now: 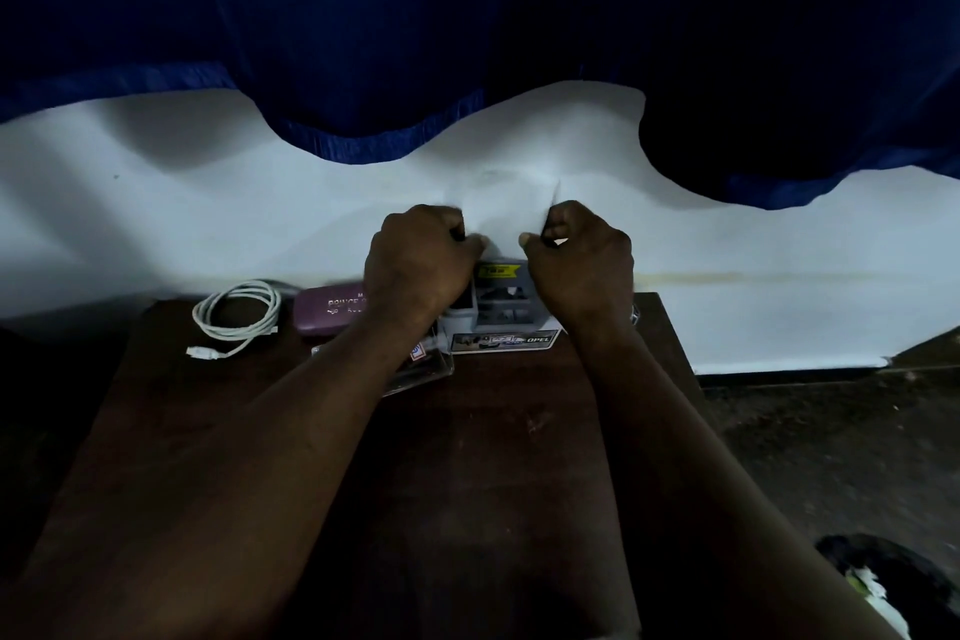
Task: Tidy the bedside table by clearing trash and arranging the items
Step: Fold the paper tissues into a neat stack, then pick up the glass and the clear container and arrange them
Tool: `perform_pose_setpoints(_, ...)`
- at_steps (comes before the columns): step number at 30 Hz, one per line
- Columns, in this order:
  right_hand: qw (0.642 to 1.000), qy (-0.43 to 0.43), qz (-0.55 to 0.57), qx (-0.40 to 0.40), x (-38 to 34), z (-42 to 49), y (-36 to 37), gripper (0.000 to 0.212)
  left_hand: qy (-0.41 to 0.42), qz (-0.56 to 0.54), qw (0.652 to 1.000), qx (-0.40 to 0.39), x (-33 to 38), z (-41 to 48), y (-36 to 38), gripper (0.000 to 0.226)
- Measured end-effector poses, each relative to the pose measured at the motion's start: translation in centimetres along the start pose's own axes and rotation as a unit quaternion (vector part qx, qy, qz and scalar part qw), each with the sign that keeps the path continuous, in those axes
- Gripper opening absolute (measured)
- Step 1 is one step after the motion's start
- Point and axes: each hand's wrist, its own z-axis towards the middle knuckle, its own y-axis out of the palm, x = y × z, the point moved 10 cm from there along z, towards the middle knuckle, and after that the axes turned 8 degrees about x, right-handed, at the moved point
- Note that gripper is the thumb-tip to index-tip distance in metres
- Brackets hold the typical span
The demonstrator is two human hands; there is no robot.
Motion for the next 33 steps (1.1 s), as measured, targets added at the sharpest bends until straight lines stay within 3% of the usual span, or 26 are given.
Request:
perform_pose_setpoints(4,0.999,-0.002,0.021,0.03,-0.1,0.3,-0.6,0.011,-0.014,-0.001,1.0,0.005,0.0,-0.1,-0.3,0.03)
perform_pose_setpoints(12,1.0,-0.025,0.011,-0.001,0.0,0.0,0.3,0.015,0.006,0.0,1.0,0.009,0.5,-0.1,-0.5,0.028)
perform_pose_setpoints(16,1.0,-0.027,0.009,-0.002,0.1,0.1,0.3,0.014,0.009,0.01,1.0,0.009,0.6,-0.1,-0.7,0.033)
perform_pose_setpoints(20,0.999,-0.041,-0.025,-0.01,0.1,-0.1,0.8,0.027,-0.007,-0.017,0.999,0.035,0.5,-0.2,-1.1,0.037)
perform_pose_setpoints(25,0.999,-0.03,-0.01,-0.005,0.4,0.1,0.7,0.021,-0.004,-0.002,1.0,0.005,0.2,-0.2,-0.5,0.03)
perform_pose_setpoints(33,1.0,-0.021,0.007,-0.005,0.2,0.0,0.3,0.023,-0.006,-0.003,1.0,0.009,0.1,-0.4,-0.8,0.041)
